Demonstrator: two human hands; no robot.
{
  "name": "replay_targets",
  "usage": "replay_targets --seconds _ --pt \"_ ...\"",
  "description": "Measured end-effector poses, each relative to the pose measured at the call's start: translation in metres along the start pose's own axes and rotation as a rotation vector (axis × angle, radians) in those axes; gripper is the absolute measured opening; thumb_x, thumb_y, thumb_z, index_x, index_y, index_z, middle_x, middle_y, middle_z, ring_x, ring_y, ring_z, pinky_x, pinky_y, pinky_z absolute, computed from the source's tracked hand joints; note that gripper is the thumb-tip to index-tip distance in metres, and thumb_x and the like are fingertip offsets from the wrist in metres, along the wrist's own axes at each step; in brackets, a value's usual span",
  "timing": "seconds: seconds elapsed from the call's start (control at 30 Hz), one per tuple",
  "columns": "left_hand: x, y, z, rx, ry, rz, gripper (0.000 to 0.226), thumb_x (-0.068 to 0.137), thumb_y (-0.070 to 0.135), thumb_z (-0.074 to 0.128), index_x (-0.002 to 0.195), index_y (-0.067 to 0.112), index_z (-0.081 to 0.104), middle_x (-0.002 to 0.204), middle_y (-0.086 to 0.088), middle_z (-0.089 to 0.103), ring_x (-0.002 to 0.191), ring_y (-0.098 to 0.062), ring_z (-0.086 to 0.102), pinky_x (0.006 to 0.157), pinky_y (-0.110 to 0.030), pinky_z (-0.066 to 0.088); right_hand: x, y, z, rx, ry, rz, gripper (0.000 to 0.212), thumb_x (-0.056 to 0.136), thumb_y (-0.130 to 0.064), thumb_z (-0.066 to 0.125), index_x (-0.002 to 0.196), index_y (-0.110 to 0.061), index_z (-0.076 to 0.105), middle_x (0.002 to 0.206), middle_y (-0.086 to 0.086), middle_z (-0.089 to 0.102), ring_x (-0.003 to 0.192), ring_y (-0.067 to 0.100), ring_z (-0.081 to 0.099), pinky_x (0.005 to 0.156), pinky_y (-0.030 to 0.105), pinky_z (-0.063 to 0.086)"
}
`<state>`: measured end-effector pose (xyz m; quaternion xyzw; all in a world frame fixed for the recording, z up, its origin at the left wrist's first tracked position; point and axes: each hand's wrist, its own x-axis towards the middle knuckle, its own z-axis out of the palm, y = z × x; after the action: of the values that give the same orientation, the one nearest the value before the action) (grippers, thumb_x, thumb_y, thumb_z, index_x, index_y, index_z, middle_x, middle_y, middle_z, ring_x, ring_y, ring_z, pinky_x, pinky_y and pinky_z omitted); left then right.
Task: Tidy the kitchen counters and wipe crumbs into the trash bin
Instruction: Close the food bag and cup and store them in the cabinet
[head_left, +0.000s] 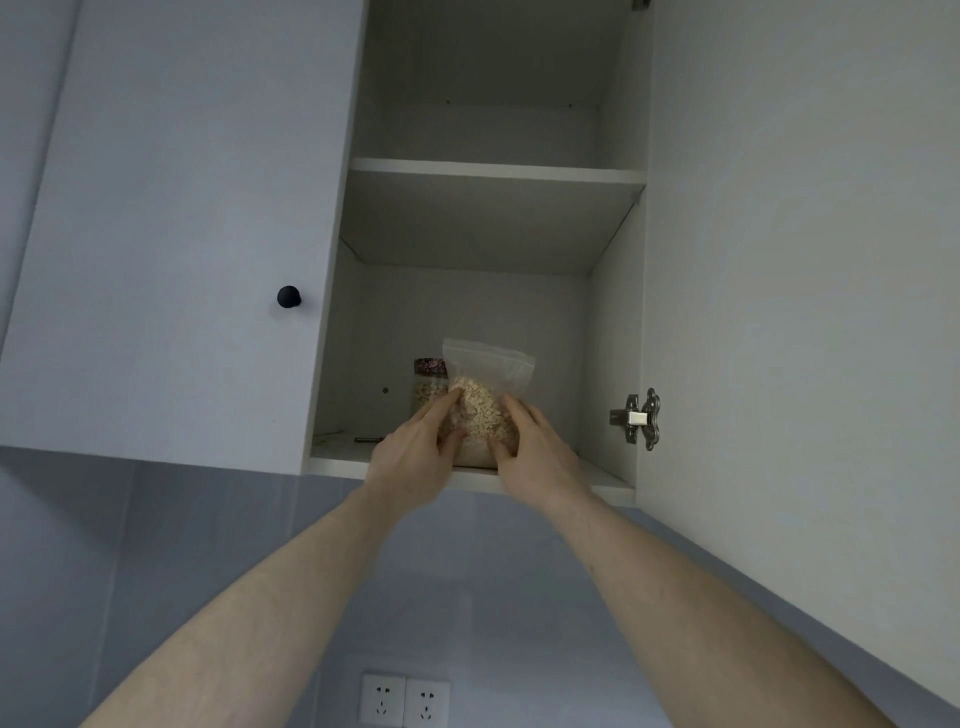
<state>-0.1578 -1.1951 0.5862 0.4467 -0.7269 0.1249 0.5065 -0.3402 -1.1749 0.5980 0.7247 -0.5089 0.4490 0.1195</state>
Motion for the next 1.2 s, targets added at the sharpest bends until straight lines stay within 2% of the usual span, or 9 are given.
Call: replay_targets --seconds 0.1,0.2,0.63,0.77,0.87,0.93,1.0,1.1,1.2 --pt "-0.003 0.000 -0.001 0.001 0.000 0.035 0.051 0.104 0.048 0.038 0.152 0.044 0.024 0.159 0.016 0.034 0.110 -0.021 0.065 0.085 -0.042 0.053 -0.002 0.000 0.001 0.016 0.042 -0.007 0.067 0.098 -0.040 0.057 0.154 -0.041 0.021 0.159 -0.019 0.027 0.129 0.019 0.056 0.097 0.042 0.051" --pt "-0.006 0.000 -0.001 0.036 -0.021 0.055 0.051 0.103 0.041 0.040 0.151 0.040 0.024 0.159 0.015 0.030 0.099 -0.023 0.067 0.077 -0.041 0.054 -0.002 0.001 0.002 -0.034 0.024 -0.012 0.062 0.098 -0.040 0.056 0.154 -0.036 0.030 0.160 -0.017 0.029 0.136 0.020 0.050 0.103 0.041 0.048" --pt "-0.010 -0.002 0.001 0.107 -0.089 0.056 0.058 0.102 0.040 0.029 0.156 0.044 0.008 0.166 0.015 0.015 0.112 -0.028 0.064 0.082 -0.042 0.053 -0.002 0.004 0.005 -0.058 -0.049 0.009 0.066 0.098 -0.042 0.052 0.158 -0.038 0.023 0.165 -0.015 0.020 0.140 0.022 0.046 0.109 0.042 0.045" --pt "-0.019 -0.002 -0.007 0.055 -0.071 0.109 0.055 0.102 0.038 0.032 0.154 0.040 0.013 0.165 0.012 0.009 0.114 -0.025 0.062 0.080 -0.040 0.053 -0.008 0.000 0.001 -0.060 -0.013 -0.033 0.063 0.098 -0.038 0.053 0.150 -0.042 0.017 0.161 -0.014 0.021 0.124 0.028 0.059 0.092 0.043 0.052" --pt "-0.033 -0.002 -0.015 0.034 -0.053 0.164 0.052 0.103 0.036 0.034 0.153 0.034 0.021 0.163 0.008 0.010 0.125 -0.024 0.055 0.091 -0.042 0.053 -0.017 -0.001 -0.001 -0.075 0.008 -0.074 0.058 0.100 -0.039 0.047 0.147 -0.043 0.014 0.161 -0.014 0.017 0.116 0.031 0.064 0.081 0.045 0.052" --pt "-0.045 -0.005 -0.018 0.073 -0.064 0.206 0.051 0.103 0.034 0.037 0.152 0.031 0.023 0.163 0.004 0.009 0.139 -0.027 0.040 0.108 -0.043 0.045 -0.024 0.000 0.001 -0.153 0.012 -0.095 0.055 0.103 -0.046 0.038 0.152 -0.041 0.013 0.165 -0.012 0.012 0.118 0.032 0.063 0.081 0.045 0.051" --pt "-0.060 -0.012 -0.019 0.186 -0.139 0.213 0.060 0.101 0.039 0.041 0.155 0.030 0.016 0.164 0.005 0.003 0.148 -0.026 0.022 0.123 -0.040 0.023 -0.028 -0.001 0.002 -0.222 0.011 -0.101 0.055 0.104 -0.049 0.030 0.155 -0.036 0.013 0.166 -0.011 0.010 0.121 0.034 0.061 0.085 0.046 0.051" --pt "-0.079 -0.017 -0.020 0.408 -0.283 0.193 0.092 0.093 0.043 0.049 0.158 0.031 -0.015 0.166 0.010 -0.012 0.154 -0.021 -0.012 0.122 -0.035 -0.012 -0.032 -0.007 -0.002 -0.239 -0.027 -0.069 0.059 0.105 -0.051 0.028 0.158 -0.032 0.010 0.168 -0.010 0.005 0.127 0.035 0.057 0.094 0.047 0.048" --pt "-0.081 -0.008 -0.033 0.480 -0.401 0.109 0.103 0.090 0.037 0.055 0.156 0.029 -0.024 0.165 0.009 -0.023 0.152 -0.019 -0.025 0.122 -0.038 -0.016 -0.041 -0.011 -0.004 -0.315 -0.079 -0.068 0.068 0.105 -0.051 0.030 0.162 -0.024 0.004 0.170 -0.007 -0.006 0.144 0.029 0.040 0.109 0.046 0.036"
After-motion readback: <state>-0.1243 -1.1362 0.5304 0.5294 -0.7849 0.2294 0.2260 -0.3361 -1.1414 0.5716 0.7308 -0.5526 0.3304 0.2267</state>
